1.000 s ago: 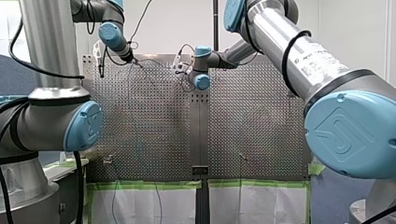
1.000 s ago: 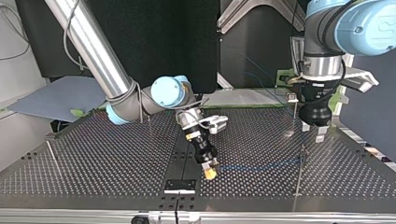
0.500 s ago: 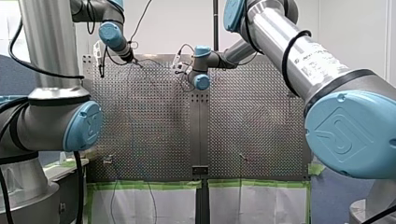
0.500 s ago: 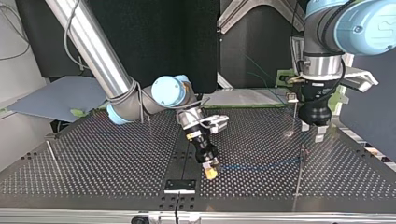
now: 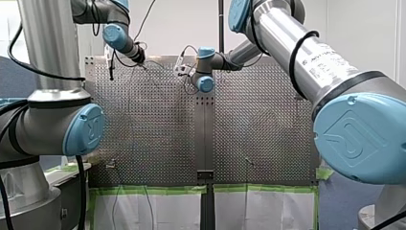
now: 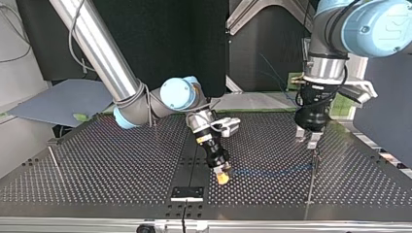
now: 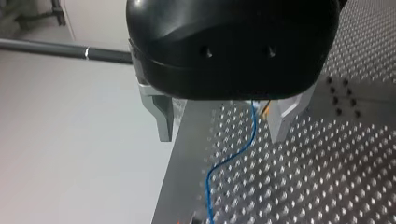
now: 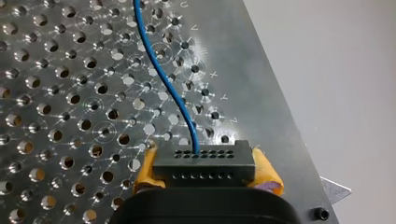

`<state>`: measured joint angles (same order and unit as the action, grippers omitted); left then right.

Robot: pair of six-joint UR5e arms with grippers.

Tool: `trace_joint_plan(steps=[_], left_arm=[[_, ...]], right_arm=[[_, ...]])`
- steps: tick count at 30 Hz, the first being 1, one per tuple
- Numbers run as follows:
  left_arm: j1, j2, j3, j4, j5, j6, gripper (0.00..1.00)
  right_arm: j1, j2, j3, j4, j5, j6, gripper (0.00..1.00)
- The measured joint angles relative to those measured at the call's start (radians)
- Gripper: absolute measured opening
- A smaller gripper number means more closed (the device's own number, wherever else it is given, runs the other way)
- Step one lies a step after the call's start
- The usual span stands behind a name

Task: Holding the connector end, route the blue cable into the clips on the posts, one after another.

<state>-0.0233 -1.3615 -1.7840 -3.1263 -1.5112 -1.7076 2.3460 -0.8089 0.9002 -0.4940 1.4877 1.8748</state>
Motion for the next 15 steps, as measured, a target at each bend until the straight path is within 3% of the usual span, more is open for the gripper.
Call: trace_joint_plan(steps=[7, 15], left_arm=[[-0.029, -0.037, 0.031, 0.013, 0.049, 0.017, 0.99], [-0.090, -0.105, 0.101, 0.005, 0.025, 0.021, 0.99]], right_arm=[[-0.002, 0.000, 0.000, 0.014, -0.001, -0.004, 0.00], [0.000, -0.002, 0.000, 0.013, 0.001, -0.006, 0.00]])
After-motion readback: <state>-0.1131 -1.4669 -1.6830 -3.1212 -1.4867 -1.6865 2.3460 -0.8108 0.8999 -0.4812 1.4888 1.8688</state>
